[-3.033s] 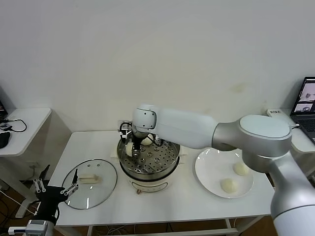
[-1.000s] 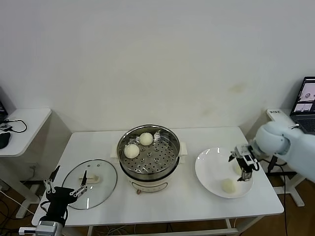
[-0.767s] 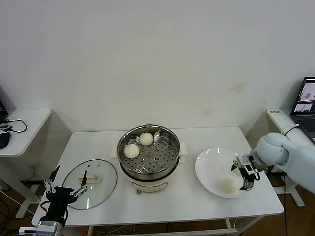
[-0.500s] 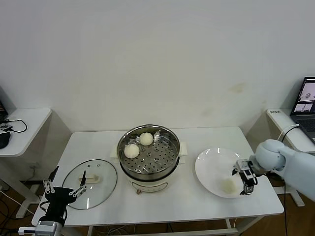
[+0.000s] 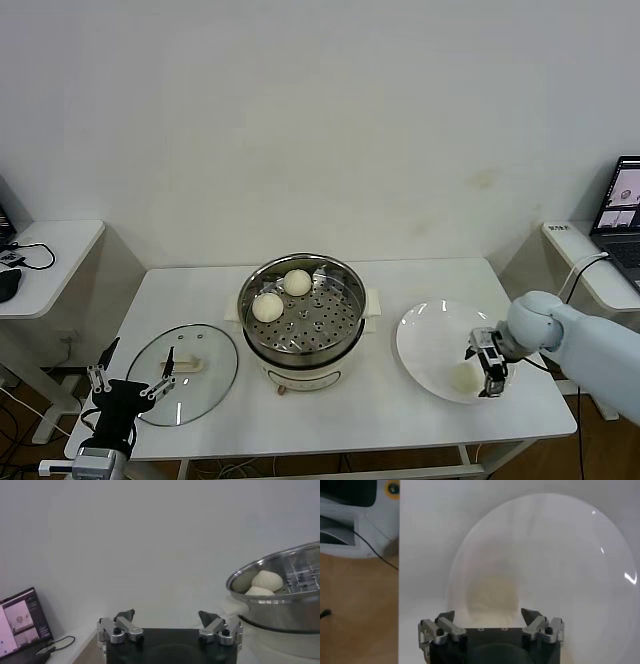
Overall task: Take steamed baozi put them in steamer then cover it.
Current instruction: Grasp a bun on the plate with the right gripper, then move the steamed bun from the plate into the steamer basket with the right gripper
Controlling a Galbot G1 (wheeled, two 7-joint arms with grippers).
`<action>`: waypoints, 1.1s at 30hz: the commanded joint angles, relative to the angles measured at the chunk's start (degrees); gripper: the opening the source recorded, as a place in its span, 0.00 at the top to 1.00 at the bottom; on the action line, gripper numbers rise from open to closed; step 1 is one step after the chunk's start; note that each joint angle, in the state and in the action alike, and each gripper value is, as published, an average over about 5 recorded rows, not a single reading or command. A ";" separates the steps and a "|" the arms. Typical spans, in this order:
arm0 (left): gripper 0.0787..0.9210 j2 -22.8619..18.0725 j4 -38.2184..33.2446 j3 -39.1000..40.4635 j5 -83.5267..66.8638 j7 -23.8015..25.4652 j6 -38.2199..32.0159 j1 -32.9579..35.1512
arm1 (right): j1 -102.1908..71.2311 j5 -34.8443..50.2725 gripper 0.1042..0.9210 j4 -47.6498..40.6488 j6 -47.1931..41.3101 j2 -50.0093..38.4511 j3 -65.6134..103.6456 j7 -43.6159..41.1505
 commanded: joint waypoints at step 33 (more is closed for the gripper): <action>0.12 0.39 -0.46 0.62 -0.21 0.02 -0.11 -0.43 | 24.42 8.05 0.43 1.32 -1.38 -1.57 -6.04 -3.42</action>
